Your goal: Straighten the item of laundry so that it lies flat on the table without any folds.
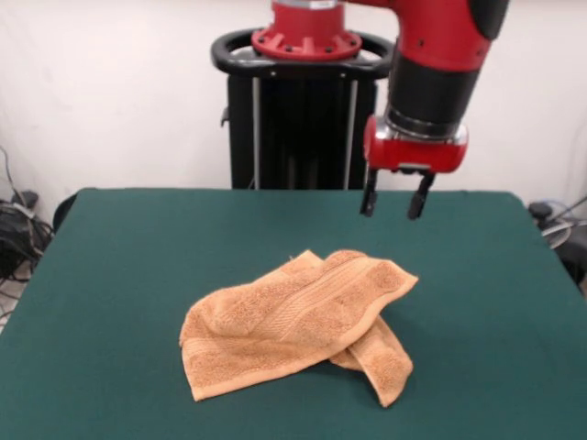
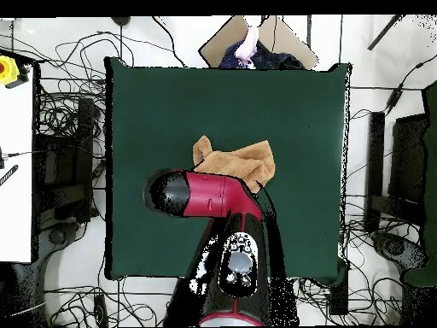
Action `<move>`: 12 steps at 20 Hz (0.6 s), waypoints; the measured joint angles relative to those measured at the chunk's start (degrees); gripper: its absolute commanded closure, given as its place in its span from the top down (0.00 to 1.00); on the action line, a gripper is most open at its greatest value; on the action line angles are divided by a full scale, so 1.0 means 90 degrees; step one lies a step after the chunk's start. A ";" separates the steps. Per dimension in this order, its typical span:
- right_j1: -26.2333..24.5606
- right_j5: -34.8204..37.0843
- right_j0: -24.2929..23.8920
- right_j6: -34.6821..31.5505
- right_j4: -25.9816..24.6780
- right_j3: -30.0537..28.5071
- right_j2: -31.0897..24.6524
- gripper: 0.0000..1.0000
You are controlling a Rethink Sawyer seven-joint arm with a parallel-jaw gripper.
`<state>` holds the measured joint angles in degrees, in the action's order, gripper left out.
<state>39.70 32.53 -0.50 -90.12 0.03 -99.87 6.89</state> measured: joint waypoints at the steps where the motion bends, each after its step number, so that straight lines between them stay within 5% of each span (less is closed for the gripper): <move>1: -0.0060 -0.0001 0.0004 0.0000 0.0001 0.0004 0.0027 1.00; 12: -0.0820 -0.0429 0.0211 -0.0101 0.0177 0.0165 0.0144 1.00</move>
<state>32.31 28.67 1.40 -91.03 1.62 -98.38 8.19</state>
